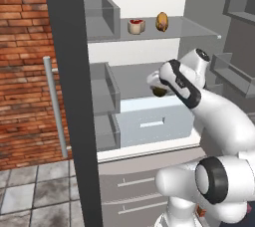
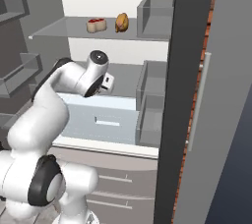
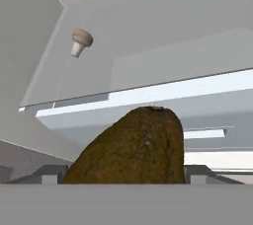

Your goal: Gather the mushroom and avocado from the fridge and place them on a tray on the dining counter. Then gather the steak and chicken drumstick from the fridge and place them on the other tray.

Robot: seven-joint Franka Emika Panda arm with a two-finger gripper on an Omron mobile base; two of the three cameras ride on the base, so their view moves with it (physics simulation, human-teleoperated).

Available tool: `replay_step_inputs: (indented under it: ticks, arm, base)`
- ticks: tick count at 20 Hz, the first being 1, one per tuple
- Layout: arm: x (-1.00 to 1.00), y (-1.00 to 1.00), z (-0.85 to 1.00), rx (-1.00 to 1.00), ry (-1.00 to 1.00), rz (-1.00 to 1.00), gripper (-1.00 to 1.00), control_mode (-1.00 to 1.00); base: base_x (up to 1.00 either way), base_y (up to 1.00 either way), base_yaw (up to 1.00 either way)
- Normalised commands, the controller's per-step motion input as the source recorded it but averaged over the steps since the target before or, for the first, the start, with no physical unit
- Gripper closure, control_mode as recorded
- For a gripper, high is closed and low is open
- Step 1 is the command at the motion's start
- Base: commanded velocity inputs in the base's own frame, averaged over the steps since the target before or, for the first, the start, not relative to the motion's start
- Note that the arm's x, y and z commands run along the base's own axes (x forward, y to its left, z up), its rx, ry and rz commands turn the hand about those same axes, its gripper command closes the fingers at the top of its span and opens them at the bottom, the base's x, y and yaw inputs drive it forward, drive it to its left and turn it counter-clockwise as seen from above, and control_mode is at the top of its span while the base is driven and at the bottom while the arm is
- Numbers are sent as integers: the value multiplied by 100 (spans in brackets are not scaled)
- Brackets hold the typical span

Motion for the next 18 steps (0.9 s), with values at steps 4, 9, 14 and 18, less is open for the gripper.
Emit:
replay_step_inputs:
  ticks: [4,9,14,18]
  arm:
    - [-95,0,44,2,-14,0,100,-100]
    - [-78,-3,44,0,-18,0,100,-100]
    - [-49,9,31,0,-9,0,100,-100]
    - [-17,7,2,-1,-2,0,100,-100]
  base:
    - [0,0,0]
    - [0,0,0]
    - [0,0,0]
    - [0,0,0]
